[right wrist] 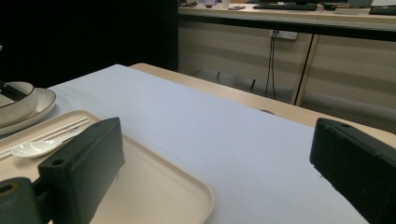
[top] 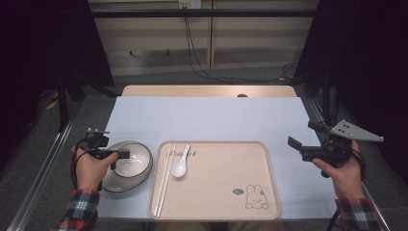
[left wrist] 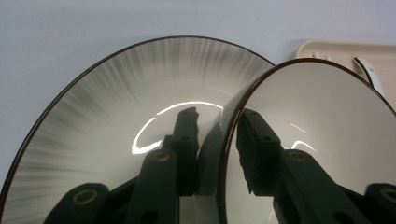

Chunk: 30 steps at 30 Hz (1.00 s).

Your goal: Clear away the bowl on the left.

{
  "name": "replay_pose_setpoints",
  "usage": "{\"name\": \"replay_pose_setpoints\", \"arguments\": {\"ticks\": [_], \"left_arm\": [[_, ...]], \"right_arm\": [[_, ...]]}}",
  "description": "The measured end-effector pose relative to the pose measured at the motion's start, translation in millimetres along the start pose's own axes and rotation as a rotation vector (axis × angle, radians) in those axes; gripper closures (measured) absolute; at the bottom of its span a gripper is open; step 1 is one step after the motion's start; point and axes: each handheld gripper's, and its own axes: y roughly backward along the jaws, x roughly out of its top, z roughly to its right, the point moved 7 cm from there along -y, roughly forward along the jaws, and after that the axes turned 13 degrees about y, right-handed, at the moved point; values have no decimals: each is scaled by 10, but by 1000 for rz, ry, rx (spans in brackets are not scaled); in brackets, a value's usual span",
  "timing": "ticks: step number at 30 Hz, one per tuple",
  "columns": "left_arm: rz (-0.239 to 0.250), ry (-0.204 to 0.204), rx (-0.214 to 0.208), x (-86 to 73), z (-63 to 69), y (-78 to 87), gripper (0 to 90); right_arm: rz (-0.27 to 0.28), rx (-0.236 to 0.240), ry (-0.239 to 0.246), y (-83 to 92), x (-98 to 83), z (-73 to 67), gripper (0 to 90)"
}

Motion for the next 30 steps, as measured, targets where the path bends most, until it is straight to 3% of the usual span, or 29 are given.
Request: {"name": "replay_pose_setpoints", "arguments": {"ticks": [2, 3, 5, 8, 17, 25, 30], "left_arm": [[-3, 18, -5, -3, 4, 21, 716], [-18, 1, -9, -10, 9, 40, 738], [-14, -3, 48, -22, -19, 42, 827], [-3, 30, 4, -17, -25, 23, 831], [6, 18, 26, 6, 1, 46, 829], [-2, 17, -8, 62, 136, 81, 829], [-18, -17, -16, 91, 243, 130, 829]], "right_arm": [[0, 0, 0, -1, 0, 0, 25], [0, 0, 0, -1, -1, 1, 25], [0, 0, 1, -3, 0, 1, 25], [4, 2, -2, -5, 7, -5, 25], [0, 0, -2, 0, 1, 2, 25], [-3, -2, -5, 8, 2, 4, 25], [3, -10, -3, 13, 6, 18, 25]]}}
